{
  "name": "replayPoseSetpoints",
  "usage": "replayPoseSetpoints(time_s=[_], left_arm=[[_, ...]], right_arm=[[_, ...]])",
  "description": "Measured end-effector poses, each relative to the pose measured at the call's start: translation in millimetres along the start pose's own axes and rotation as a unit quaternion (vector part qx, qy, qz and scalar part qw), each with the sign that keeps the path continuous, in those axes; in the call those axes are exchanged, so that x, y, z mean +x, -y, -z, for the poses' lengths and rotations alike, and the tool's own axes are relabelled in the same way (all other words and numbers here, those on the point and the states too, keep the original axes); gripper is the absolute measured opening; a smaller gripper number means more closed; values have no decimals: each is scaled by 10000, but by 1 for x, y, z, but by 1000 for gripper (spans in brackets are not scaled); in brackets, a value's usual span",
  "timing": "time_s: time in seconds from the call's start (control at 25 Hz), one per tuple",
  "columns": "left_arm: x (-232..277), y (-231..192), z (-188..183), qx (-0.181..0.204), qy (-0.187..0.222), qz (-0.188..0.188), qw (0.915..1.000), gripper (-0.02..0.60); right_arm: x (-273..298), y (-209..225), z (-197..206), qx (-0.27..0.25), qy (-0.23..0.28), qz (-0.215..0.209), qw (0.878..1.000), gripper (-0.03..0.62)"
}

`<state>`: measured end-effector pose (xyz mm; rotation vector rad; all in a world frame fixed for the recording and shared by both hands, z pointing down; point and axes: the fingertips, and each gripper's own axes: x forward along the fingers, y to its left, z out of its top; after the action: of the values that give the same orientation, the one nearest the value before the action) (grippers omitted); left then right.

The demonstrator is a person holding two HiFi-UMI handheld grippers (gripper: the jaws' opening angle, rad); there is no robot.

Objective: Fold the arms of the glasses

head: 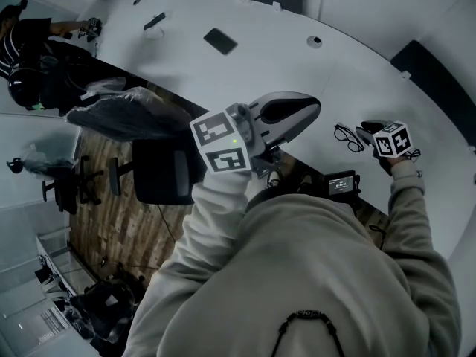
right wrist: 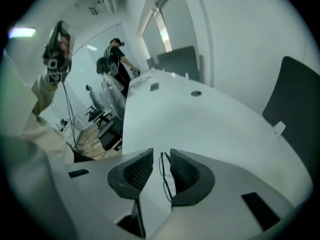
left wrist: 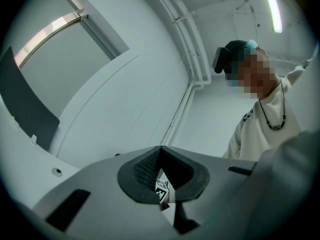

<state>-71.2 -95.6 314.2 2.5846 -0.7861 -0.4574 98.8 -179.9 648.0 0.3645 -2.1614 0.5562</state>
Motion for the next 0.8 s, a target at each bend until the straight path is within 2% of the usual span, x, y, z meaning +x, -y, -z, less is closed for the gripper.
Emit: replayPoseSetpoints(time_s=[0.2,0.44,0.64,0.8], left_arm=[[14,8,-2,31,-28,230,9997,5],[42,19,-3,151,-124,518,9985,5],[58,26,-2,307,-237,641,9972,5],[70,31,3,321,-314,779,9960,5]], right_arm=[[-69,-31,-65,49,1381,-220,9902,38],[-151,-79,-120,-41,2624,-471,9638,23],[-210,-122,-149,-283,3367,-637,9390,21],[-241,-149,-159,-522,3627,-576,9286,23]])
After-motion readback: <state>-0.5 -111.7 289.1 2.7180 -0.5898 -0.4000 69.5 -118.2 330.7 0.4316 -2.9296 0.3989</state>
